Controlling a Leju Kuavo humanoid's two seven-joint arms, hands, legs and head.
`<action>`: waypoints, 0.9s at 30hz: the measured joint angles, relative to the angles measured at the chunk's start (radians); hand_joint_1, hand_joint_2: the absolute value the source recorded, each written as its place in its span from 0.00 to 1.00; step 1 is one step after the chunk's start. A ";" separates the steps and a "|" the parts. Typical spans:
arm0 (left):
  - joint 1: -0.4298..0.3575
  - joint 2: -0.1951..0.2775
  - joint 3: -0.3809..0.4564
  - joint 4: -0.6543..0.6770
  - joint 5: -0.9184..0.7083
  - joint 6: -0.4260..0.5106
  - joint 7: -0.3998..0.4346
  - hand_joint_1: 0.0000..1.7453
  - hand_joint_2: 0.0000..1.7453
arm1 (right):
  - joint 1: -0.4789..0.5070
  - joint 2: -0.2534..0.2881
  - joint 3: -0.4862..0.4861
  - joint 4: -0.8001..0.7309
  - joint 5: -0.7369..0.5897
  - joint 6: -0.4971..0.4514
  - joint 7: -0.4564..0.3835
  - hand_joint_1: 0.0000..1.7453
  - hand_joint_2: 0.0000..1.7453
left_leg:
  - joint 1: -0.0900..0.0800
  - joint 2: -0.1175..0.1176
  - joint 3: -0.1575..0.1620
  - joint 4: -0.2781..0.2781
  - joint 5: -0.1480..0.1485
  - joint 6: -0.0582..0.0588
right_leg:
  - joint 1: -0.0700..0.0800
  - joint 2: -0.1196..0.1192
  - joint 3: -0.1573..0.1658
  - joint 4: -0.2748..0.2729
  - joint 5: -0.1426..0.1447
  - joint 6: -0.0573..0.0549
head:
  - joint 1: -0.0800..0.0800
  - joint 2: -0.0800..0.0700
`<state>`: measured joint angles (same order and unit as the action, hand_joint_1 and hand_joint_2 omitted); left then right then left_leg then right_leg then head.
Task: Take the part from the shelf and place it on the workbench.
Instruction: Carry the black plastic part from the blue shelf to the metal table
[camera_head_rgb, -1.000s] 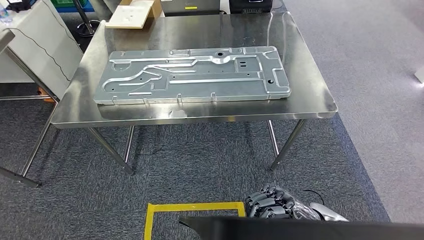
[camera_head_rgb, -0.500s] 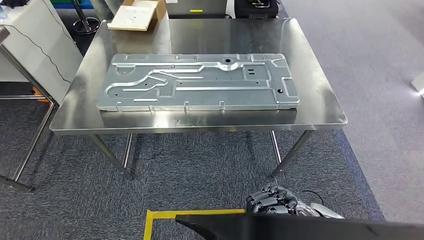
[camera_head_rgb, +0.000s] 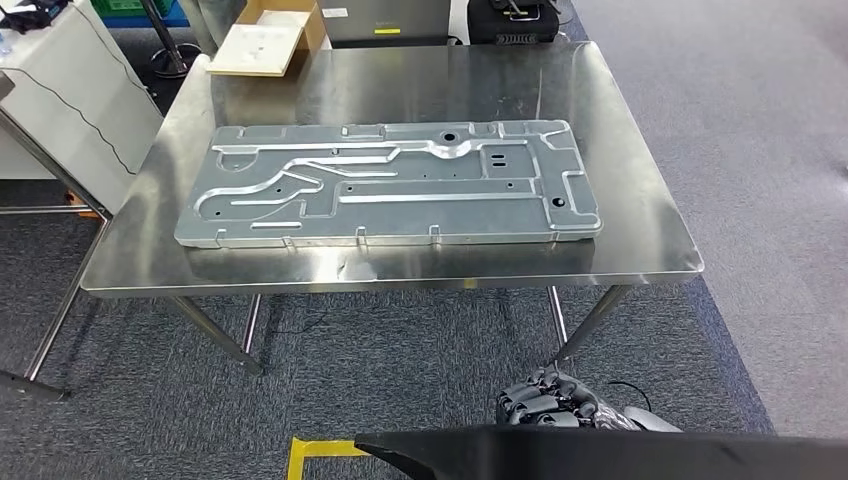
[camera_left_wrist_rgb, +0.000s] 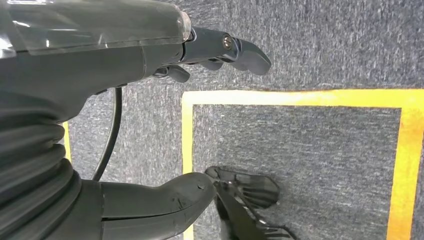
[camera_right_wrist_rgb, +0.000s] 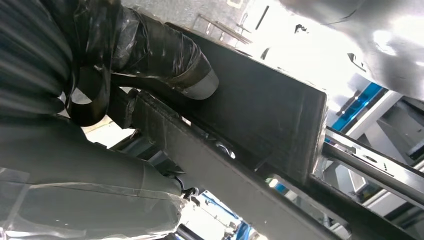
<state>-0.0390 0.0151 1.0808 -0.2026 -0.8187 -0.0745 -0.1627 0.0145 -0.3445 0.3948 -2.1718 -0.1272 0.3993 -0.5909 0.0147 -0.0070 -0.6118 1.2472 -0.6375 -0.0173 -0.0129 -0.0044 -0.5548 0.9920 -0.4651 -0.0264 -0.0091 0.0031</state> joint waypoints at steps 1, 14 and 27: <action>0.002 0.000 0.000 0.000 -0.001 0.000 0.000 0.00 1.00 | 0.000 0.000 0.000 0.000 0.000 0.000 0.000 0.99 1.00 | 0.001 0.000 -0.030 0.028 0.010 -0.002 | 0.000 0.001 0.009 0.000 -0.007 0.001 | 0.000 0.000; 0.002 0.000 0.011 0.000 -0.001 -0.001 -0.005 0.00 1.00 | 0.002 0.000 -0.001 -0.005 0.005 -0.007 -0.001 0.99 1.00 | -0.001 0.004 0.066 -0.262 0.177 0.060 | -0.002 0.003 -0.030 0.187 -0.146 0.056 | 0.000 0.000; -0.002 -0.006 0.033 0.000 -0.004 0.003 -0.020 0.00 1.00 | 0.005 -0.006 -0.055 -0.038 0.079 -0.153 0.004 0.99 1.00 | -0.011 -0.001 0.117 -0.224 0.084 0.023 | 0.002 0.006 -0.031 0.010 0.024 0.010 | 0.000 0.000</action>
<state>-0.0414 0.0089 1.1138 -0.2026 -0.8223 -0.0717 -0.1823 0.0196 -0.3508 0.3397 -2.2099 -0.0482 0.2460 -0.5873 0.0033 -0.0081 -0.4945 1.0236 -0.5533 0.0056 -0.0108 0.0012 -0.5861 1.0016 -0.4407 -0.0166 -0.0087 0.0031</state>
